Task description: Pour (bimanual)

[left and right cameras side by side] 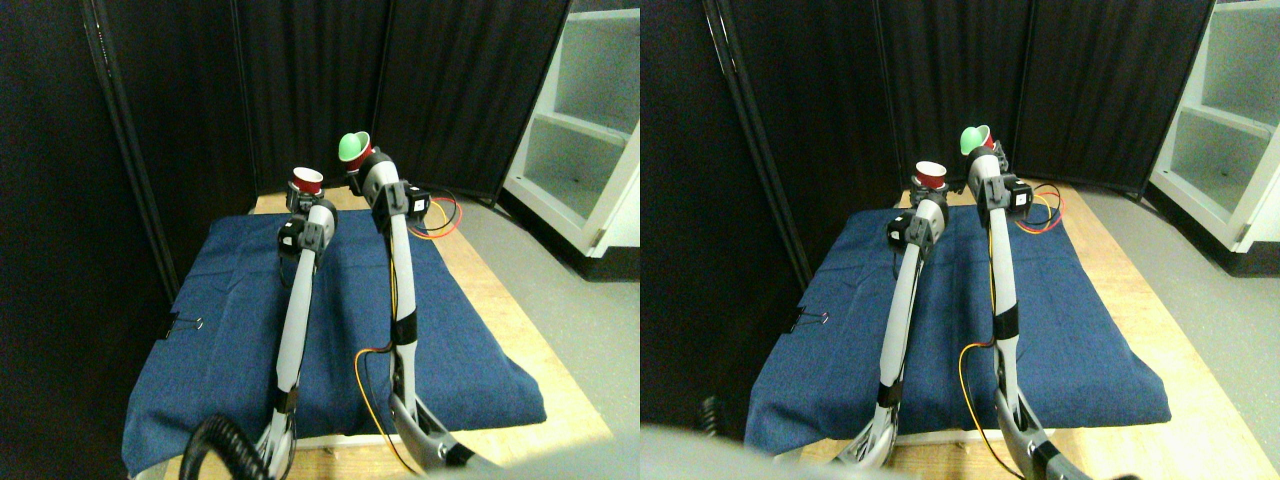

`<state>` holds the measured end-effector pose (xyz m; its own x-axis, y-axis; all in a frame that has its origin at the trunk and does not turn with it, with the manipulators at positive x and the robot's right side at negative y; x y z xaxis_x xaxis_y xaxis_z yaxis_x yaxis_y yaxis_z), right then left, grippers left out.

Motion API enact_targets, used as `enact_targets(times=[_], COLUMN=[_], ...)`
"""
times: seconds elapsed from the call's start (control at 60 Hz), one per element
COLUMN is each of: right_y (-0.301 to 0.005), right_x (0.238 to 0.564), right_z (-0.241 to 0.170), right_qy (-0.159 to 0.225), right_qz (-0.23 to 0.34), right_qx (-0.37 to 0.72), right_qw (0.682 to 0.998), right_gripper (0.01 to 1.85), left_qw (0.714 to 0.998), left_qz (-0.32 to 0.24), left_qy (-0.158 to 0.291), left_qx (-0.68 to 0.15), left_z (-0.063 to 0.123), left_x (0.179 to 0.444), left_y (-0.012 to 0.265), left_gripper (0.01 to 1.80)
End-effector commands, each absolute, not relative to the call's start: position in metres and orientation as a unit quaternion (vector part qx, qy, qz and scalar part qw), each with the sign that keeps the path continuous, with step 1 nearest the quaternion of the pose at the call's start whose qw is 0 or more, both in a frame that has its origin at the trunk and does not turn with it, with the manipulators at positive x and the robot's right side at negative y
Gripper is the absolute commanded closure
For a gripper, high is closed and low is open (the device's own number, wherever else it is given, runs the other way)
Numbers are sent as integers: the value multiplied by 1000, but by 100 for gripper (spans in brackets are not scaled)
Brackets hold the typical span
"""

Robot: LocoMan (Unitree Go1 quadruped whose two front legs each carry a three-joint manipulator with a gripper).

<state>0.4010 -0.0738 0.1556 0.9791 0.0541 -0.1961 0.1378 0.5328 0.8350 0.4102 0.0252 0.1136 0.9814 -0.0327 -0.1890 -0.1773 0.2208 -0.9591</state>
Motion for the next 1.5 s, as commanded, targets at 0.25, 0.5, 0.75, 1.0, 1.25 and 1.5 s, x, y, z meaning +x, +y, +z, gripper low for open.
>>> enact_targets(times=[0.25,0.5,0.75,1.0,1.25,1.5], right_y=[-74,-67,-66,-61,-53,-50], right_x=[401,400,400,395,394,399], right_z=[154,160,169,180,179,167], right_qy=[86,87,81,88,109,116], right_qz=[-10,7,23,37,34,41], right_qx=[438,406,409,385,332,308], right_qw=[895,910,908,918,936,944], right_gripper=[153,153,153,153,153,153], left_qw=[771,766,768,762,755,747], left_qz=[33,34,40,39,34,26], left_qy=[88,98,104,105,106,106], left_qx=[-630,-634,-630,-637,-647,-656], left_z=[123,117,106,102,108,114], left_x=[408,402,400,399,395,390], left_y=[16,8,9,9,8,9], left_gripper=[148,148,148,148,148,148])
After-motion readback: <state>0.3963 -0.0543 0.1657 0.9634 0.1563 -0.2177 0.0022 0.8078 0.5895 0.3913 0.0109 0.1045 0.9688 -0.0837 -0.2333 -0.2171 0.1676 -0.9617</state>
